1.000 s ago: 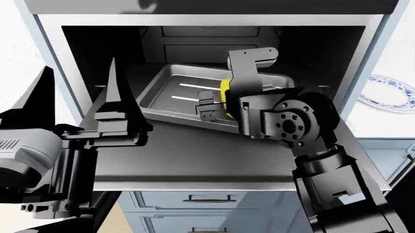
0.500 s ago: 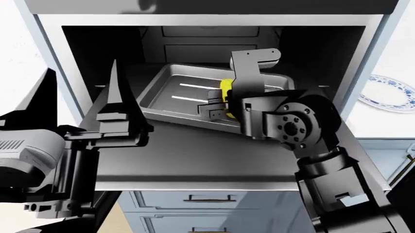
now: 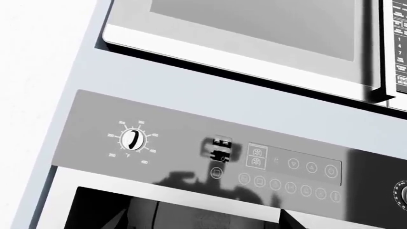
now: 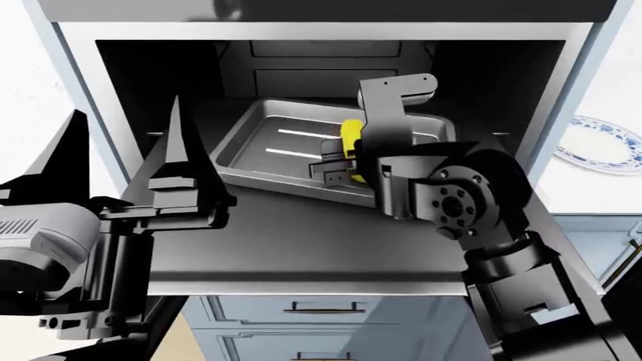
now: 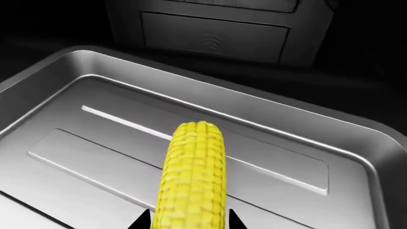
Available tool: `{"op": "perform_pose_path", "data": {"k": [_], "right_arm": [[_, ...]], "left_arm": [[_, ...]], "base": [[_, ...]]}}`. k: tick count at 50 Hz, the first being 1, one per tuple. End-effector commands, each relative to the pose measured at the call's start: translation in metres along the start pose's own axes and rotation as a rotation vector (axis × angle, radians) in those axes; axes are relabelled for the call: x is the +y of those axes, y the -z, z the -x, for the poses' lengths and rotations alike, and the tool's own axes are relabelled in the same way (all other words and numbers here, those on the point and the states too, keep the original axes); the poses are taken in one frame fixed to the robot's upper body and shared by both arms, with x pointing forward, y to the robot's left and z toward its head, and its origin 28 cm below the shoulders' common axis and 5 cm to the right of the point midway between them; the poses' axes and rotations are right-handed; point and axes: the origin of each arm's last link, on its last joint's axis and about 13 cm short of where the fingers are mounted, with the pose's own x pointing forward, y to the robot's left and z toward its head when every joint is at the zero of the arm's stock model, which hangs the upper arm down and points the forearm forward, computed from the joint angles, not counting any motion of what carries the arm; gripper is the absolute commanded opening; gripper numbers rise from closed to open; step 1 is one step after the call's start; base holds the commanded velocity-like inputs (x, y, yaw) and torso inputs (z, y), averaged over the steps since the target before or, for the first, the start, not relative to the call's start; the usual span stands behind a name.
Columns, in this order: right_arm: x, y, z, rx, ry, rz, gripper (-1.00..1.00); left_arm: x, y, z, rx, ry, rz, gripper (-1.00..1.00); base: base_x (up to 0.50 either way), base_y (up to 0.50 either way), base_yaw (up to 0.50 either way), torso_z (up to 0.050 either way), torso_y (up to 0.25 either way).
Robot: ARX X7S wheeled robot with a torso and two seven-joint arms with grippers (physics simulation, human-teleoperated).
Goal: Pick the corn from the top rack in the oven and place it on the plate on the counter.
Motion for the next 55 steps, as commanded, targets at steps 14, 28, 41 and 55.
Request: {"op": "perform_pose_path", "data": {"k": [14,28,41,55], "right_arm": [[-0.008,0.012,0.000,-0.083,-0.021,0.047,-1.00],[-0.010,0.008,0.008,-0.267,-0.016,0.100,-1.00],[-0.015,0.007,0.022,-0.361,-0.092,0.082,-1.00],[-0.020,0.020,0.033,-0.452,-0.103,0.110,-1.00]], "left_arm": [[-0.001,-0.001,0.000,0.000,0.004,-0.001,1.00],[-0.001,-0.001,0.000,-0.002,0.004,-0.001,1.00],[-0.001,-0.001,0.001,-0.002,0.002,-0.001,1.00],[0.000,-0.001,0.001,-0.001,0.000,-0.004,1.00]], "base": [[0.00,0.00,0.00,0.000,0.000],[0.00,0.00,0.00,0.000,0.000],[0.00,0.00,0.00,0.000,0.000],[0.00,0.00,0.00,0.000,0.000]]}}
